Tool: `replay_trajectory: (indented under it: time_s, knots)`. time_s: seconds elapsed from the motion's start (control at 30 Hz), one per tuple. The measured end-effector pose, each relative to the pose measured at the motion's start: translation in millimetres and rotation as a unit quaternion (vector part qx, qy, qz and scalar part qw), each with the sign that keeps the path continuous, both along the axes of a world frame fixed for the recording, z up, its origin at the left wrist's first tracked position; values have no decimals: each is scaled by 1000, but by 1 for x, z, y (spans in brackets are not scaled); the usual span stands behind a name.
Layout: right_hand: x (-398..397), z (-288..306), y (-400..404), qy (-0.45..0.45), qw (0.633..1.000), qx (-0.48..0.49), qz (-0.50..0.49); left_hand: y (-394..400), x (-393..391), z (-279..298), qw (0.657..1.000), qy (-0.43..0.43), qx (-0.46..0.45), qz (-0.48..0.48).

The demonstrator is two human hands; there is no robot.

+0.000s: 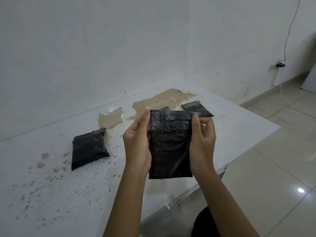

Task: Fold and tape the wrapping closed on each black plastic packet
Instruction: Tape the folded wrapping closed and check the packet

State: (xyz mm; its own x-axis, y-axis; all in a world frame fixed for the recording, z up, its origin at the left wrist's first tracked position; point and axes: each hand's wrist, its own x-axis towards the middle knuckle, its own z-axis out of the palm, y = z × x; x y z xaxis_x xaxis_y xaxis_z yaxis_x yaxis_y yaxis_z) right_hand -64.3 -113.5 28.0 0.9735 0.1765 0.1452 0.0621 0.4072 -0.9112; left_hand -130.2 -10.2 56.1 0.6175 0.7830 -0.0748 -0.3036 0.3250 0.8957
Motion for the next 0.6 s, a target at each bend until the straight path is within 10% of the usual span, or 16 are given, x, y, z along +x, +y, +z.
replay_trajectory:
  time_s: [0.6]
  knots:
    - [5,16,-8,144,970,103,165,6,-6,8,995,-7,-85,-56]
